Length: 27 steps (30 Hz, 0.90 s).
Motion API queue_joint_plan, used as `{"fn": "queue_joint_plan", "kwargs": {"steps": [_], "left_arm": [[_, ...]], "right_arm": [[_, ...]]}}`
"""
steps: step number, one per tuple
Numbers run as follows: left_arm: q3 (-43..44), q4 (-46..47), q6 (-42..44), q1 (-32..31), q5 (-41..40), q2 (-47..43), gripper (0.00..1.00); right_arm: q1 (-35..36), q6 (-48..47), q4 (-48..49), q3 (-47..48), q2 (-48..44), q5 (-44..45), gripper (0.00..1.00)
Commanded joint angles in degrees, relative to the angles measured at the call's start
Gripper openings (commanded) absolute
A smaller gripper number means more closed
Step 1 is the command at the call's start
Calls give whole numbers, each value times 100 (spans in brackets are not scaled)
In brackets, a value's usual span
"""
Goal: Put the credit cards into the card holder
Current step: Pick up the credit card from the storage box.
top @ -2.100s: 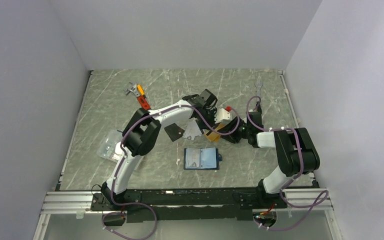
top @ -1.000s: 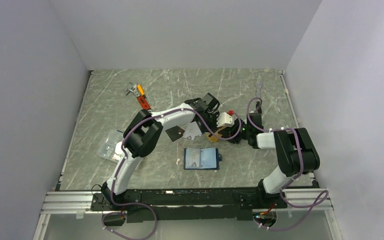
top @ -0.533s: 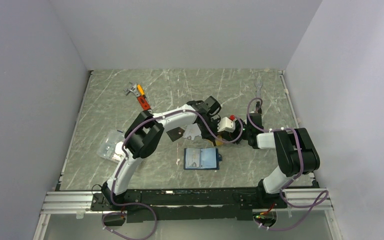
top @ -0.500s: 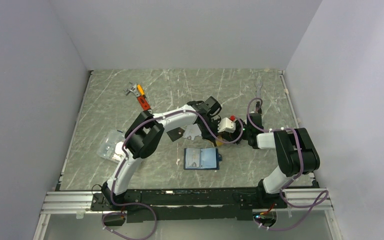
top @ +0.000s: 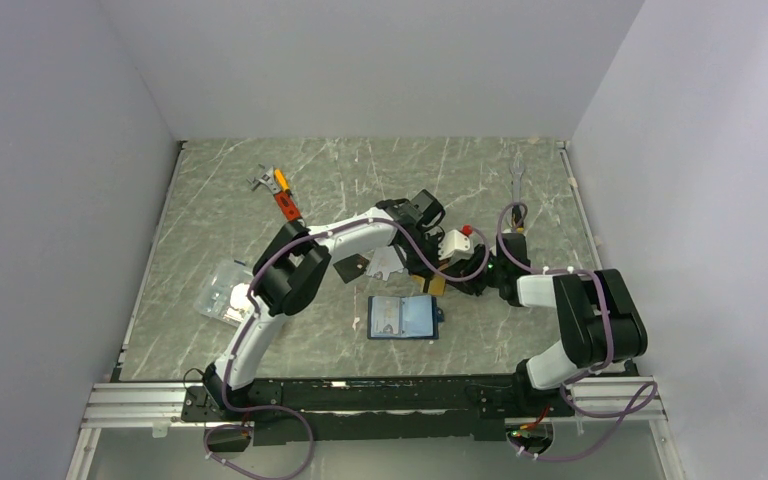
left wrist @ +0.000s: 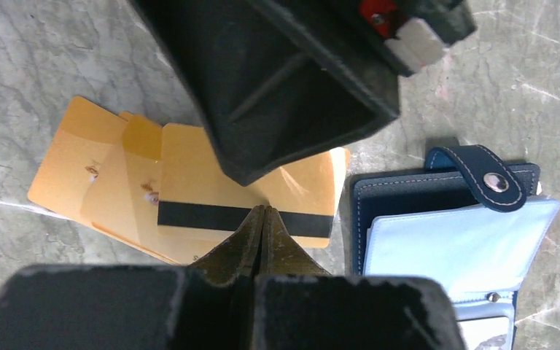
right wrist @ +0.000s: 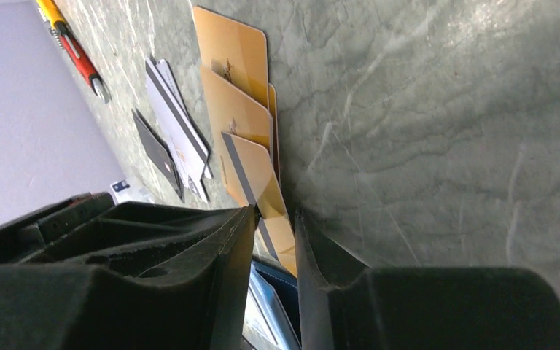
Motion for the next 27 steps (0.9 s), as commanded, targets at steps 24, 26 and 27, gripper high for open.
{"fn": "queue_joint_plan", "kwargs": {"steps": [24,26,27], "left_arm": [[461,-362,-298,241,284,-290,13],[595,-514,-422,438,551,-463,28],[652,-558,-503,533,672,-547,39]], "right_arm": [[31,-94,890,-323,-379,-418,0],[38,-166,822,-292,-510,-435,0],[38,-205,782,-264,-556,-448,0]]}}
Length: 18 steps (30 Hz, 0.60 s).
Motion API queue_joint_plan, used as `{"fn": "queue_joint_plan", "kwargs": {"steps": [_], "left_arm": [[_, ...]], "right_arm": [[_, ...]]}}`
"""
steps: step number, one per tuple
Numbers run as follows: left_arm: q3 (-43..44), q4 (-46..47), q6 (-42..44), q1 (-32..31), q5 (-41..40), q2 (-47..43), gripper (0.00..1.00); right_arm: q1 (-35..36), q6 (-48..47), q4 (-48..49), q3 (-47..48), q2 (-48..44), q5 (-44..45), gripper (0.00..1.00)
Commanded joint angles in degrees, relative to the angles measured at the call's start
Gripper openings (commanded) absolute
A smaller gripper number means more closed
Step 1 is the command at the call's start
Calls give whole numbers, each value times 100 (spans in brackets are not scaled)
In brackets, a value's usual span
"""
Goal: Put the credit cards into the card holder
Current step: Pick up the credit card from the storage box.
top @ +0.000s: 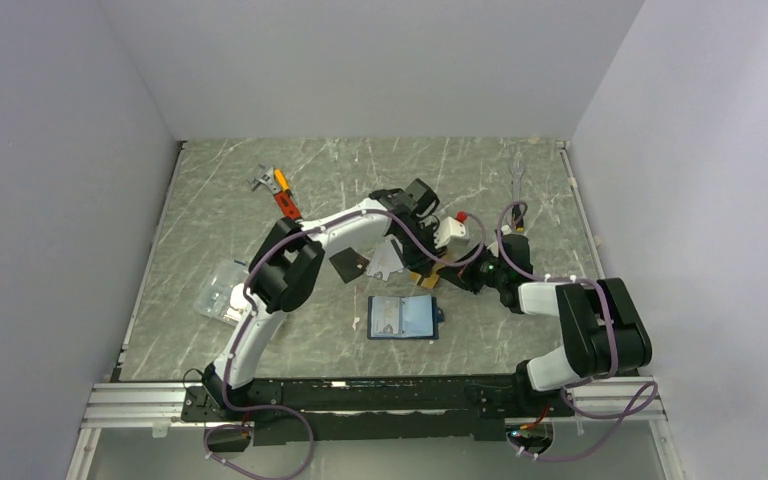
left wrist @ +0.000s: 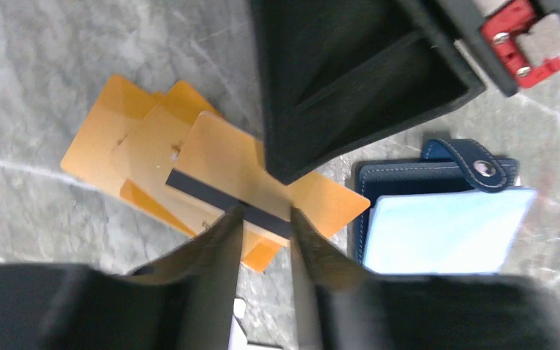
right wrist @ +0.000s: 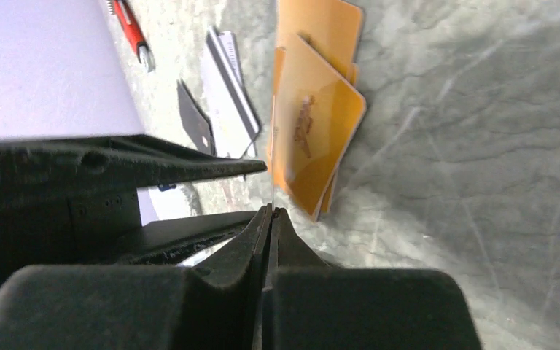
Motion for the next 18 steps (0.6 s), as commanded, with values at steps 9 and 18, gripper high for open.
{"fn": "queue_joint_plan", "kwargs": {"steps": [9,18], "left_arm": [[-493,403,-1584,1277,2233,-1294,99],[-1799,1984,-3243,1465,3433,-1655,87]], "right_arm": [[25,-756,-685,301,-748,89,0],[23,-958,-408,520,-1389,-820,0]]}}
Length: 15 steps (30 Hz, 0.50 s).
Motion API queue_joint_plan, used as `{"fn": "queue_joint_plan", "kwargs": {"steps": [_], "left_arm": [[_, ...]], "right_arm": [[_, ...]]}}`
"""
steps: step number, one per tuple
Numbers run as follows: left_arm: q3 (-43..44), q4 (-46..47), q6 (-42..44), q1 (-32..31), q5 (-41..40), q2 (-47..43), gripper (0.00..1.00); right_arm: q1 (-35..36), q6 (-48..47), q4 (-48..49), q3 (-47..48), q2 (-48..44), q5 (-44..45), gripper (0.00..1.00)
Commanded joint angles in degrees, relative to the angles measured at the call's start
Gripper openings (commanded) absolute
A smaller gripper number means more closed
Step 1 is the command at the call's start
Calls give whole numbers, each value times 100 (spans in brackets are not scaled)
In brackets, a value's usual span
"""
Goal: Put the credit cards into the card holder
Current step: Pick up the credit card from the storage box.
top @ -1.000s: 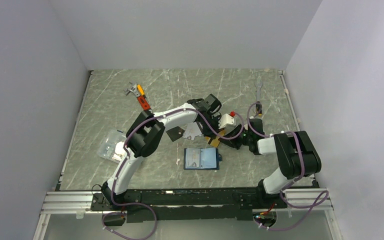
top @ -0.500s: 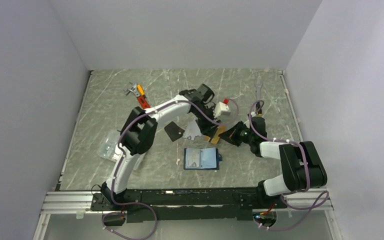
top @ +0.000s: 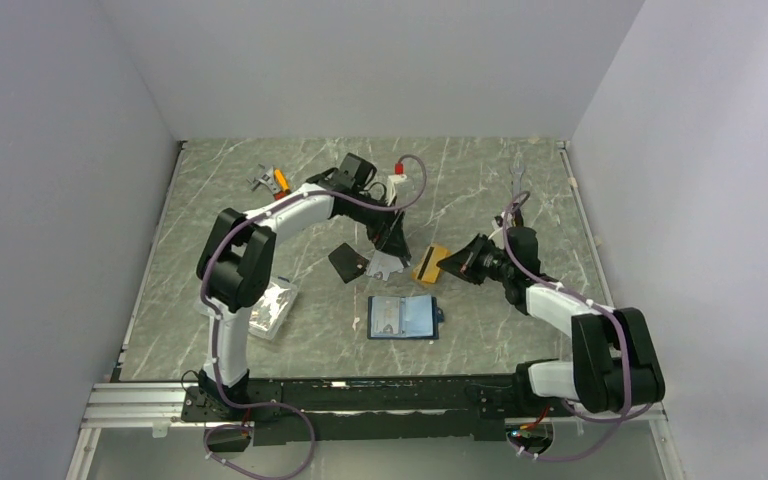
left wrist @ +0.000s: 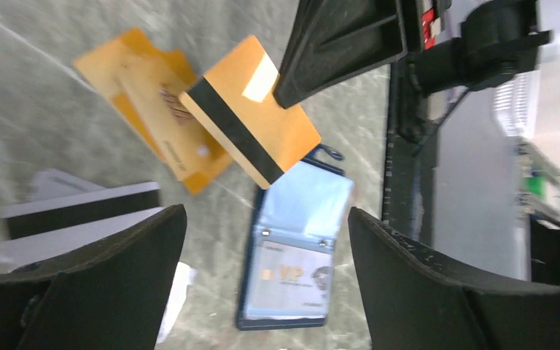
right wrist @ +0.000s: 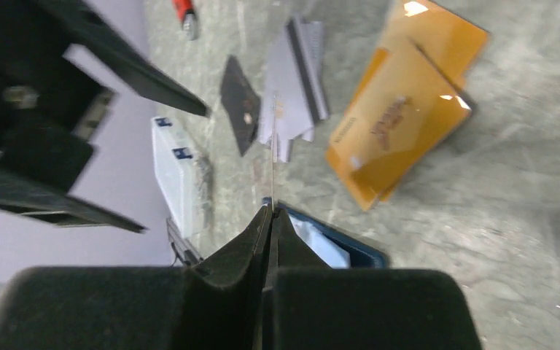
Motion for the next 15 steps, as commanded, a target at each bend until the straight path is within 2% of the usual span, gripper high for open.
{"fn": "queue_joint_plan", "kwargs": {"steps": [1,3,15], "left_arm": [[-342,1023,-1224,-58,1008,-292,83],[-423,1252,-1563,-38,1219,-324,81],[-1066,2642,-2709,6,2043,-493,82]], "right_arm": [[5,-179,431,317,-452,-711,0],[3,-121,633,316,-612,-946,0],[10,352,1578,203,-885,-1611,0]]}}
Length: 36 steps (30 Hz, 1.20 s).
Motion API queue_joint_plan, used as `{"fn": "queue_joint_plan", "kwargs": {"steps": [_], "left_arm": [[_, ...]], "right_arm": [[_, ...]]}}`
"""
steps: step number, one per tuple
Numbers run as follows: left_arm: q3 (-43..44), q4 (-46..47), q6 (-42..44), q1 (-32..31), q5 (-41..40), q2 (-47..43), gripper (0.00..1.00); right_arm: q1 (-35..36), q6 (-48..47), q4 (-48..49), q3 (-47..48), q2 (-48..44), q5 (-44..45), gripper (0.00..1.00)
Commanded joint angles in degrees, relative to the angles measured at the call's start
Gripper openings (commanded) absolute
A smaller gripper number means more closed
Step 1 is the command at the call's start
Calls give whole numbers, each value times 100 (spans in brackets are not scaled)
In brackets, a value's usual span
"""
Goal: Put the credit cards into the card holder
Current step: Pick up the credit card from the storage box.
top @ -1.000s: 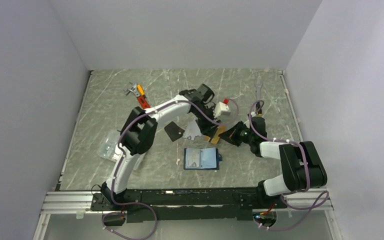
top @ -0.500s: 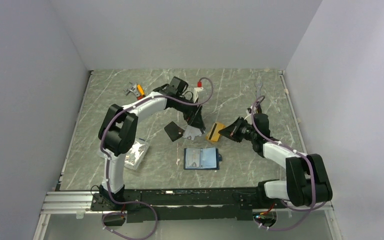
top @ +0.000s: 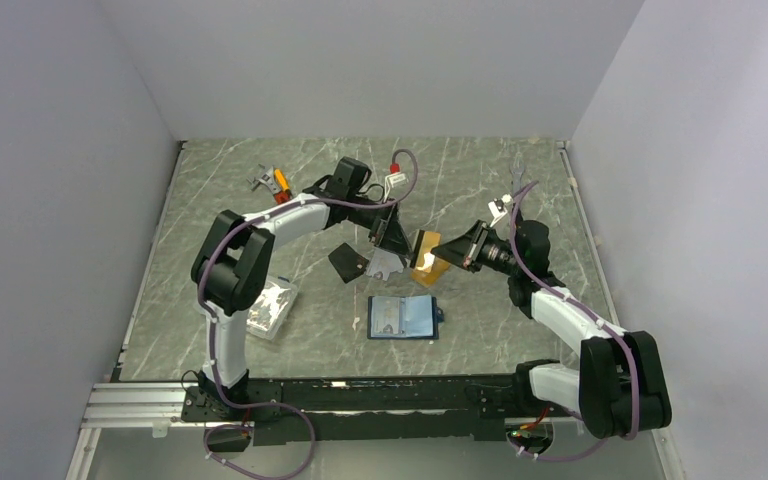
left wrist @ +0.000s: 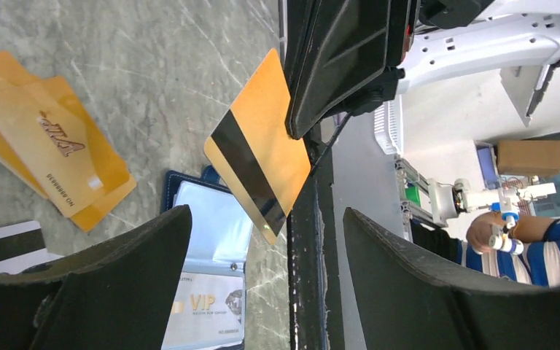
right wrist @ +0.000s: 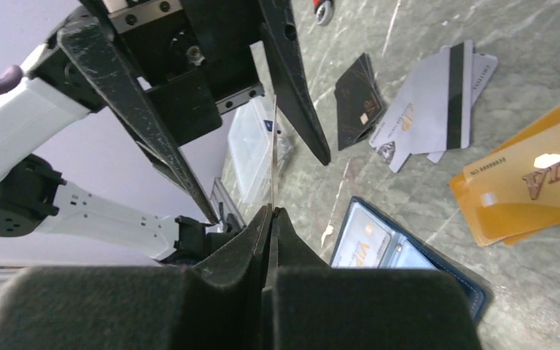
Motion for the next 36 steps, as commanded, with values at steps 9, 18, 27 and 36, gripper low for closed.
{"fn": "queue_joint_plan", "kwargs": {"steps": [9,18,27,36], "left_arm": [[-753,3110,-2241,-4,865,-434,58],[-866,4128,-3098,-2,1133,-365,13],[-992,6126,-4737,-3,1264,-198,0],[-1046,6250,-4863,-4,1139,-320,5]], "right_arm": [[206,162,827,231,68,-261,0],[381,-67,604,257,-35,-228,0],[478,235,1105,203,40,-277,20],[596,637,1759,148,135,-377,23]]}}
